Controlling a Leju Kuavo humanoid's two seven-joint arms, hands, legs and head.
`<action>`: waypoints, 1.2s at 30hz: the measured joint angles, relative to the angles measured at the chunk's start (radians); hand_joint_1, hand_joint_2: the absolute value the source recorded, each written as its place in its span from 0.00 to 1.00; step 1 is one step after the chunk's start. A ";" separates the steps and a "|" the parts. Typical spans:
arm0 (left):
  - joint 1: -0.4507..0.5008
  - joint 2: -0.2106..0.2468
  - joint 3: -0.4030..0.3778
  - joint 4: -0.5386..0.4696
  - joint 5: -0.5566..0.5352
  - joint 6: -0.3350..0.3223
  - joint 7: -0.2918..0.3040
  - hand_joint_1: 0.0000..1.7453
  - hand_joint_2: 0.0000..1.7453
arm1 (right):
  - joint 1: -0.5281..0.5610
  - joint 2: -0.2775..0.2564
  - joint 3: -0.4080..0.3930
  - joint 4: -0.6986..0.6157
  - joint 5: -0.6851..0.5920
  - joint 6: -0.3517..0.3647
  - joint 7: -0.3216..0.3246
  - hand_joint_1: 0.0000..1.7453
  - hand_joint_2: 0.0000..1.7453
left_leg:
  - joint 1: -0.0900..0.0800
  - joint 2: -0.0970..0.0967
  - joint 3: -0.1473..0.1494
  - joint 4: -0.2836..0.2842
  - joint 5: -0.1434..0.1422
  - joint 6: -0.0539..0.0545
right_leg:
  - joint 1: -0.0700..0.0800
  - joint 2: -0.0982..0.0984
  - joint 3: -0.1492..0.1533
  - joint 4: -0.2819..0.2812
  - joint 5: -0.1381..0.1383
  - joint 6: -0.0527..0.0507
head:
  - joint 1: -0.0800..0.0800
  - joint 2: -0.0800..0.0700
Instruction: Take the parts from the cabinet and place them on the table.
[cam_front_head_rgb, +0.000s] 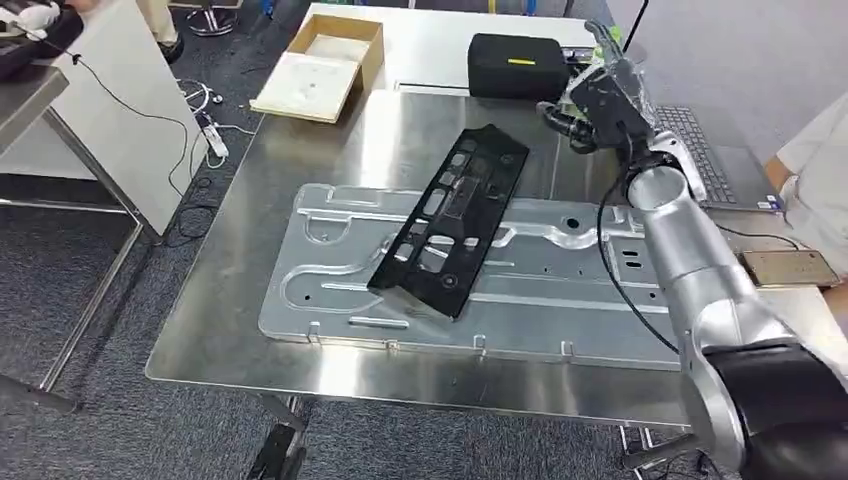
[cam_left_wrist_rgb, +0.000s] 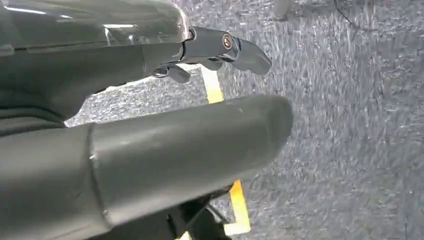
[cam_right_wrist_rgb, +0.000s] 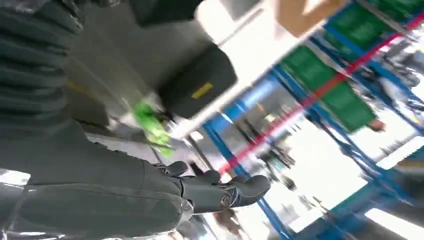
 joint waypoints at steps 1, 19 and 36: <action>0.002 0.000 0.000 0.000 0.000 0.001 0.000 0.00 0.00 | 0.040 0.000 0.001 -0.054 0.013 -0.009 -0.010 0.00 0.00 | 0.000 -0.001 0.000 0.000 0.000 0.000 | -0.001 0.000 -0.018 0.032 -0.001 0.001 | 0.000 0.000; 0.006 0.002 0.000 0.000 -0.002 0.011 -0.002 0.00 0.00 | 0.414 0.097 0.177 -0.670 0.319 -0.250 -0.107 0.00 0.00 | 0.003 0.010 -0.057 0.155 -0.064 -0.061 | 0.005 -0.028 0.137 -0.268 0.130 -0.060 | -0.001 0.000; 0.019 0.010 0.007 0.000 0.013 0.018 -0.010 0.00 0.00 | 0.469 0.114 0.225 -0.749 0.292 -0.286 -0.108 0.00 0.00 | -0.002 -0.066 0.006 0.003 -0.001 -0.005 | 0.006 0.056 0.154 -0.245 0.111 -0.032 | 0.000 0.000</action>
